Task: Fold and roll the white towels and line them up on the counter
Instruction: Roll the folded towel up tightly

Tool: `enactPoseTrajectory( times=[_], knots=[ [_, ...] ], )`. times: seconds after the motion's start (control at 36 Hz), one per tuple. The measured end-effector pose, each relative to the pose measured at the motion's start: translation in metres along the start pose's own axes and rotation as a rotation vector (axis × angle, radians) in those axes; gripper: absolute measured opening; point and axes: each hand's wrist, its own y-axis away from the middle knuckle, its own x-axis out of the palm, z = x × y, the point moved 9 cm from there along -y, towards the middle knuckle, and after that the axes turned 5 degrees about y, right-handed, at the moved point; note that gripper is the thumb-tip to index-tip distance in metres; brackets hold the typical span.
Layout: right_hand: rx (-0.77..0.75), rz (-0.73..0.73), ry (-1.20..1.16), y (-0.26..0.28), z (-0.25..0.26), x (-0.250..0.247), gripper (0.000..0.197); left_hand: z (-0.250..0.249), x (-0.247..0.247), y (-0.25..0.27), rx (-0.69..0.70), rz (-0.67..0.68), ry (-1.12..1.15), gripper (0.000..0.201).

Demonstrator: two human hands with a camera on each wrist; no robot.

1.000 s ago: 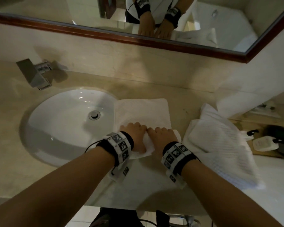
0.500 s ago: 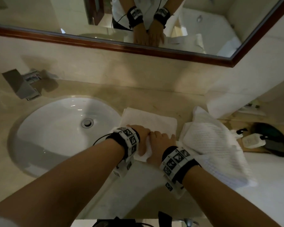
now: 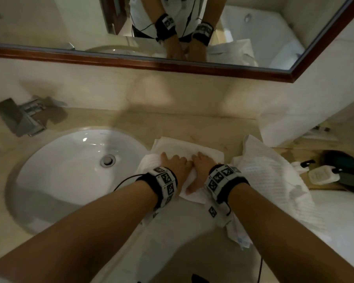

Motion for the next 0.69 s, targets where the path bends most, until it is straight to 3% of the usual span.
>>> enactPoseTrajectory(
  times=[0.06, 0.08, 0.14, 0.17, 0.19, 0.25, 0.31, 0.36, 0.44, 0.56, 0.64, 0.69],
  knots=[
    [0.006, 0.0, -0.007, 0.001, 0.002, -0.006, 0.131, 0.007, 0.006, -0.023, -0.031, 0.074, -0.056, 0.094],
    [0.002, 0.016, -0.007, 0.003, 0.006, -0.008, 0.132, 0.015, 0.034, -0.062, -0.07, 0.14, -0.028, 0.104],
    [0.003, 0.061, -0.02, 0.008, 0.009, -0.011, 0.137, 0.027, 0.106, -0.142, -0.081, 0.372, -0.017, 0.162],
    [0.019, 0.067, -0.036, 0.008, 0.008, -0.01, 0.141, 0.028, 0.11, -0.163, -0.061, 0.367, 0.004, 0.178],
    [0.049, 0.058, -0.048, 0.004, 0.003, -0.01, 0.144, 0.029, 0.101, -0.169, -0.058, 0.346, 0.069, 0.169],
    [0.12, 0.005, -0.023, -0.001, -0.004, -0.011, 0.149, 0.022, 0.031, -0.109, -0.006, 0.248, 0.094, 0.098],
    [0.158, -0.052, 0.036, -0.002, -0.006, -0.012, 0.148, 0.015, -0.022, -0.055, 0.073, 0.22, 0.134, 0.061],
    [0.15, -0.113, 0.066, 0.001, -0.002, -0.011, 0.142, 0.017, -0.026, -0.062, 0.027, 0.114, 0.129, 0.056],
    [0.13, -0.225, 0.066, -0.001, 0.0, -0.009, 0.131, 0.021, -0.02, -0.061, -0.026, 0.03, 0.131, 0.069],
    [0.091, -0.186, -0.004, -0.019, -0.006, -0.021, 0.102, 0.028, -0.034, -0.042, -0.075, -0.211, 0.236, 0.073],
    [0.08, -0.074, -0.032, -0.044, -0.017, -0.022, 0.089, 0.029, -0.043, -0.02, -0.043, -0.391, 0.453, 0.058],
    [0.079, -0.062, -0.036, -0.056, -0.025, -0.023, 0.083, 0.038, -0.052, -0.005, -0.027, -0.551, 0.549, 0.037]
  ],
)
